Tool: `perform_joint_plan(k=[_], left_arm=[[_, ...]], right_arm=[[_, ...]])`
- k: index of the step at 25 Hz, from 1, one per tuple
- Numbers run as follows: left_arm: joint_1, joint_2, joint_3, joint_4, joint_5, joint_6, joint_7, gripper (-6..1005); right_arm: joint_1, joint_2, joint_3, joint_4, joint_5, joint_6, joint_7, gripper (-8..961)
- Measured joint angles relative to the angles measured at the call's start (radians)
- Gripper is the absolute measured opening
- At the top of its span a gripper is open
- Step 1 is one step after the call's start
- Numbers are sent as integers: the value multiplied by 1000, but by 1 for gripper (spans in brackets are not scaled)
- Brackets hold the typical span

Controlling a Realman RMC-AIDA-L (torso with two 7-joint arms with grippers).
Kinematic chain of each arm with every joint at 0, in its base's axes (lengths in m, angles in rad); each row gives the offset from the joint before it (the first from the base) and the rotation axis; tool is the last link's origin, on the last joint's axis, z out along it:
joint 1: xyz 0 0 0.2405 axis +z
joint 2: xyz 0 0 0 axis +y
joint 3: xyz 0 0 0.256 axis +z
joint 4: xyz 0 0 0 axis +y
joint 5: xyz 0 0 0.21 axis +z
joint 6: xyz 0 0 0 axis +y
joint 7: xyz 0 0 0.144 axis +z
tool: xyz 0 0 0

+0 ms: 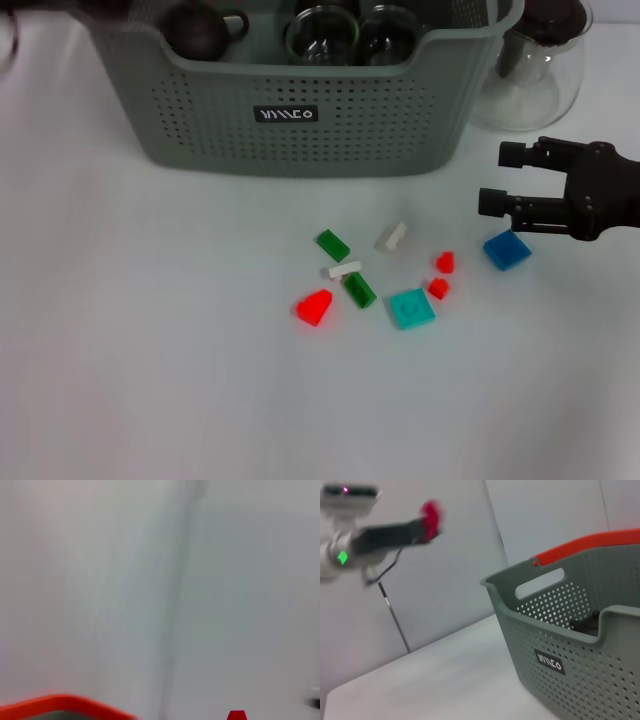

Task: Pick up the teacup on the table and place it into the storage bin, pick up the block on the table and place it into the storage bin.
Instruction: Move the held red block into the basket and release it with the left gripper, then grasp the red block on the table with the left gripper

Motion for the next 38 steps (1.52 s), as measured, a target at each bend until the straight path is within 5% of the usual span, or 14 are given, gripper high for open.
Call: perform_joint_plan(k=[4,7,9,14,22,26,28,31,34,38], left_arm=[[-140,77,292,30,86,-332,-315,181],[-219,99,466,-16,182,-512,-445,192],[-286,91,568,-88,296,-655,-517,199],[-403,41,656,-261,530,-877,-616,217],[-470,1,681,-339,732,-940,-722,246],[-430,-12,669,-232,706,-892,-726,260],[-362,-30,654,-98,643,-843,-702,399],[-183,-72,620,163,440,-776,-576,493],[61,-89,593,346,67,-660,-312,529],[212,-88,404,311,-238,-308,-19,576]], right_arm=[[-1,4,-1,0,0,2,-9,856],[-2,6,-1,0,0,2,-13,856],[-2,7,-1,0,0,3,-18,856],[-2,8,1,0,1,3,-26,856],[2,7,2,0,2,10,-25,855],[2,7,2,0,2,13,-25,855],[2,7,2,0,3,13,-25,855],[0,7,2,0,7,13,-26,855],[1,7,2,0,7,15,-26,855],[3,7,2,0,2,22,-25,855]])
